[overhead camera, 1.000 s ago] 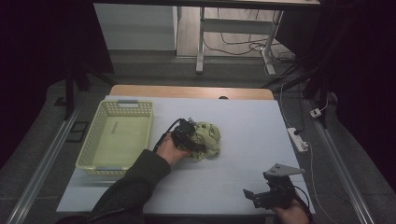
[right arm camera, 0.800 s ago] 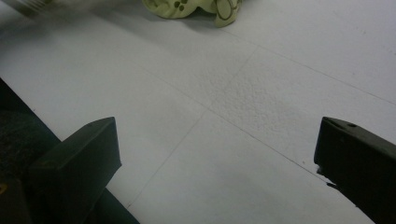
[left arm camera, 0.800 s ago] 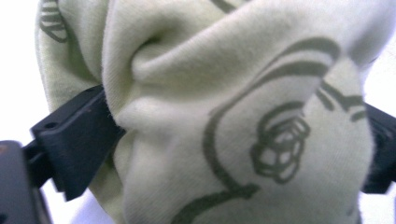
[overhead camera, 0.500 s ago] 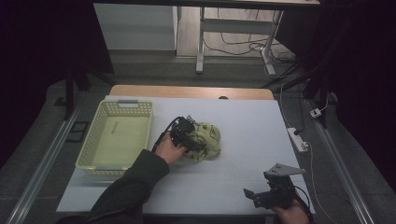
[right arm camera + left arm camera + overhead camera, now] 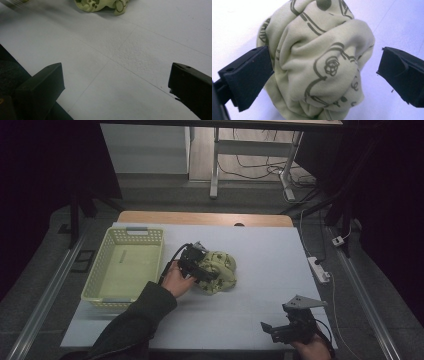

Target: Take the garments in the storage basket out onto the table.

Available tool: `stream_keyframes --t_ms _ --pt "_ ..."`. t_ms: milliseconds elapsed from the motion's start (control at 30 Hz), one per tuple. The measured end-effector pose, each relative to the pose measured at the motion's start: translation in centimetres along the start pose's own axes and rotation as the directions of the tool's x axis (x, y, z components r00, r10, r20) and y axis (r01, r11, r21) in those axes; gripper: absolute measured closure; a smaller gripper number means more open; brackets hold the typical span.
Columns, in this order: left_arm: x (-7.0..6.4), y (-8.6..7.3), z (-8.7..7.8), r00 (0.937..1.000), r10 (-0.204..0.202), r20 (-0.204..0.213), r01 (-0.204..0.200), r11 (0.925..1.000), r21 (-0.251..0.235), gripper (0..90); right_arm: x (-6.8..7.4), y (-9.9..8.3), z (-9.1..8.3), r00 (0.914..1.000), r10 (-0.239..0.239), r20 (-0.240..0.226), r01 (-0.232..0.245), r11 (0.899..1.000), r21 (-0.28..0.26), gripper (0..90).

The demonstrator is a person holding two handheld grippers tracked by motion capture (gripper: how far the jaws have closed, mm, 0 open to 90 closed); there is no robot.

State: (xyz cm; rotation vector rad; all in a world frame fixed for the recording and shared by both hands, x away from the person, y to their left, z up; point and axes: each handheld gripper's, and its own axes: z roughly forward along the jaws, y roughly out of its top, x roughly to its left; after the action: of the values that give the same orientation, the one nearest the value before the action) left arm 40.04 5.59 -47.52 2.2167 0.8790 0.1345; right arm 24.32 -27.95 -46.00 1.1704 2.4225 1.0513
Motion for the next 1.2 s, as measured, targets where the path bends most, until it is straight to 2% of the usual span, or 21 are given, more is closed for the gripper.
stream_keyframes --t_ms 167,533,667,1200 --pt "0.0 -0.1 -0.2 0.9998 0.02 0.0 -0.02 0.9998 0.008 0.0 0.0 0.0 0.0 1.0 0.0 0.001 0.0 1.0 -0.001 0.1" --pt "-0.5 -0.5 -1.6 0.9989 0.034 0.033 -0.033 0.999 -0.03 0.0 0.1 0.0 0.0 1.0 -0.008 -0.001 0.008 1.0 0.002 0.1" --pt "-0.8 -0.7 -2.3 0.998 0.026 0.058 -0.023 0.9981 -0.057 0.0 0.1 0.0 0.0 1.0 -0.008 0.001 0.008 1.0 0.002 0.1" --pt "-1.4 -1.8 -4.4 0.9948 0.01 0.101 -0.002 0.9966 -0.082 0.0 0.2 0.0 0.0 0.9999 -0.015 0.0 0.015 1.0 -0.001 0.1"
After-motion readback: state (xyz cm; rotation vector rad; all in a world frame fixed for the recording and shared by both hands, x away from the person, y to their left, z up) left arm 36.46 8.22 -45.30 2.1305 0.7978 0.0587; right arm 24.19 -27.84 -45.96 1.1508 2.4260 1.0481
